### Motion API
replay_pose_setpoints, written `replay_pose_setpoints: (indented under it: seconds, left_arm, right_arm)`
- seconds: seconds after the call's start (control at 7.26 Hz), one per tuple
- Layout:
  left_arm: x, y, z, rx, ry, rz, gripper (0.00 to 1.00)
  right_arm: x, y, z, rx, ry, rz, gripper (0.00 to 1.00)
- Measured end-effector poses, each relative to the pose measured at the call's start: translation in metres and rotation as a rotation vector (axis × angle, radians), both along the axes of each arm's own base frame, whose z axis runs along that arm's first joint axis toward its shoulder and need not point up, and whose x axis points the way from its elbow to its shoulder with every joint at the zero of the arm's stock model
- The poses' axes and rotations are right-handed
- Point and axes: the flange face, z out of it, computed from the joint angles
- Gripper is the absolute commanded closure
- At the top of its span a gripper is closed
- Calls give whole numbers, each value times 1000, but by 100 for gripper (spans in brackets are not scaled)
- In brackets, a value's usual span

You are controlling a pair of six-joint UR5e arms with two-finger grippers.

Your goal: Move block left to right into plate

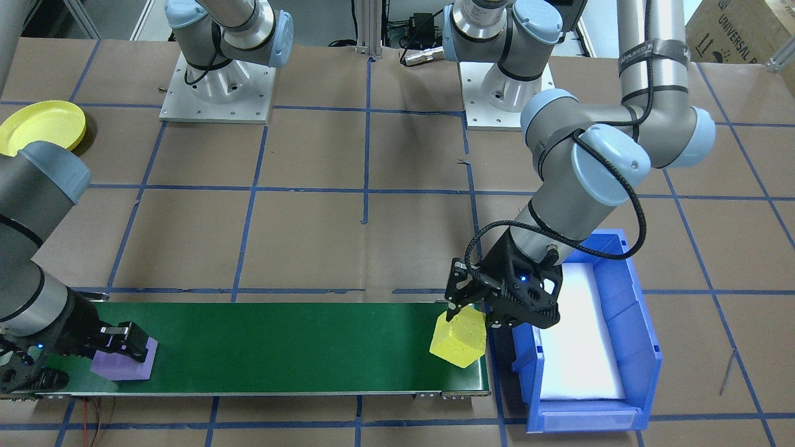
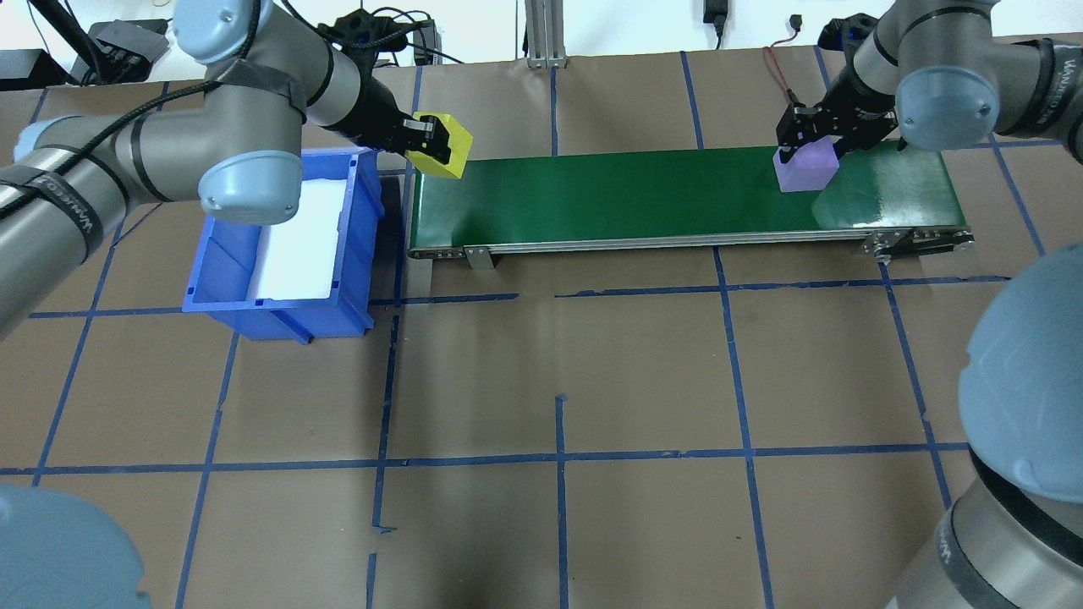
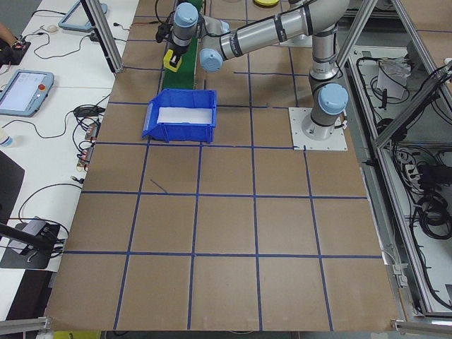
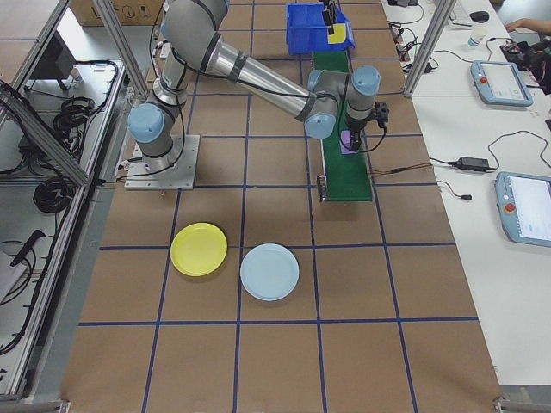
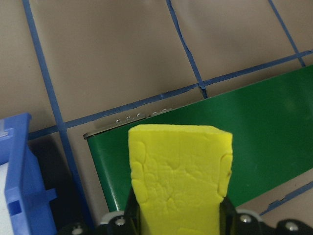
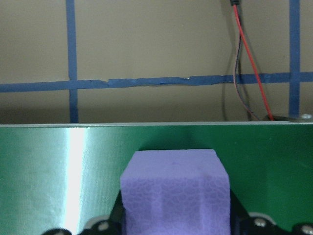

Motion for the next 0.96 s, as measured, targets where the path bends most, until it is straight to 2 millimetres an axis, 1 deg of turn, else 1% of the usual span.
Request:
replay_pose_setpoints:
  seconds: [0.14, 0.28, 0.41, 0.55, 0.69, 0.83, 0.96]
  left_arm:
    - [-1, -5, -14, 7, -25, 8, 0]
    - [2, -9, -24, 15, -65, 21, 0]
    - [4, -10, -31, 26, -89, 31, 0]
    - [5, -10, -30, 28, -98, 41, 0]
    - [7, -8, -18, 23, -112, 50, 0]
    - [11, -1, 3, 28, -145, 61, 0]
    - [17, 14, 29, 57, -200, 75, 0]
  right_arm:
    - [-18, -2, 10, -30, 34, 7, 77]
    - [-47, -3, 23, -66, 76, 13, 77]
    - [-92, 7, 37, -72, 126, 14, 77]
    - [-137, 30, 46, -43, 171, 32, 76]
    - [-187, 67, 51, 0, 202, 77, 76]
    - [-245, 113, 49, 40, 209, 103, 76]
    - [-300, 163, 36, 80, 189, 74, 74]
